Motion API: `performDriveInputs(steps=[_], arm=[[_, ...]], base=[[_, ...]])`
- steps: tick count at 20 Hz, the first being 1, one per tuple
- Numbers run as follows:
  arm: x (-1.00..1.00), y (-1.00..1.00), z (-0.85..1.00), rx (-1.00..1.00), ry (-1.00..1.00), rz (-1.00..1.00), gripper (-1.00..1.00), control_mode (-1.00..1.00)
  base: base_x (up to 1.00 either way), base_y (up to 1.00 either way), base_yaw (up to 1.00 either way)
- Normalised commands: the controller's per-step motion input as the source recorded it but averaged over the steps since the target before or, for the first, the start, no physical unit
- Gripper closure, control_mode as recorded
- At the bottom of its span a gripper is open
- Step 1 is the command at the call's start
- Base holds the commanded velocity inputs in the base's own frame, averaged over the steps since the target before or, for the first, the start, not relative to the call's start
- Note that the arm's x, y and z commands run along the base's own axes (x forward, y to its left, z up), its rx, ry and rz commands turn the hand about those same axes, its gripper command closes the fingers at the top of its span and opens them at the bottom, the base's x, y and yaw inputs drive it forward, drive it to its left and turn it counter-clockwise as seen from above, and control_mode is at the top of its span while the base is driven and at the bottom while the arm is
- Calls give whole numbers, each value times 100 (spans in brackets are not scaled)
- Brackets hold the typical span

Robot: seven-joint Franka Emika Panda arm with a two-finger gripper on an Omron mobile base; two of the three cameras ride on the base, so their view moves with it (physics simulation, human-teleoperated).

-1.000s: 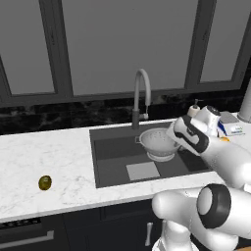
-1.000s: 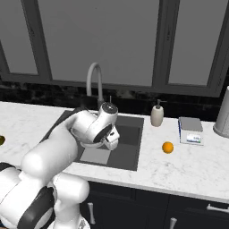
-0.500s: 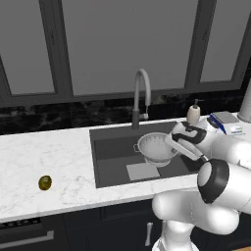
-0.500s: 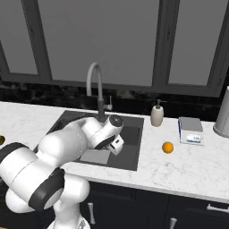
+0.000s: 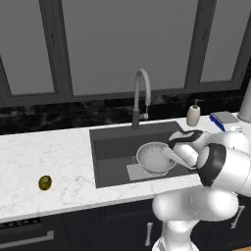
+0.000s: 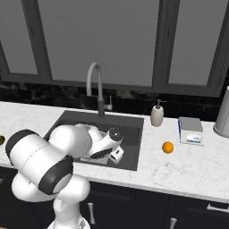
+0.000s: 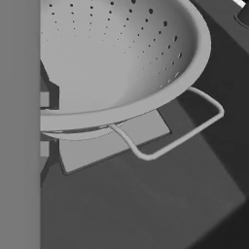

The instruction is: Put the colander in the sink, put the kiwi, orange in the colander, and turn on the sink faucet and pour water over the colander.

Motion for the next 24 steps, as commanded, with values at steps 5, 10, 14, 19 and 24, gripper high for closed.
performDriveInputs(steps=[5, 10, 14, 19, 24], arm=[[12, 21, -28, -7, 0, 0, 100, -100], [24, 8, -26, -3, 0, 1, 100, -100], [35, 0, -43, -2, 1, 1, 100, -100], [31, 0, -47, -1, 0, 2, 100, -100], [27, 0, -46, 0, -1, 3, 100, -100]], base=[[0, 0, 0], [0, 0, 0], [0, 0, 0], [0, 0, 0], [0, 0, 0]])
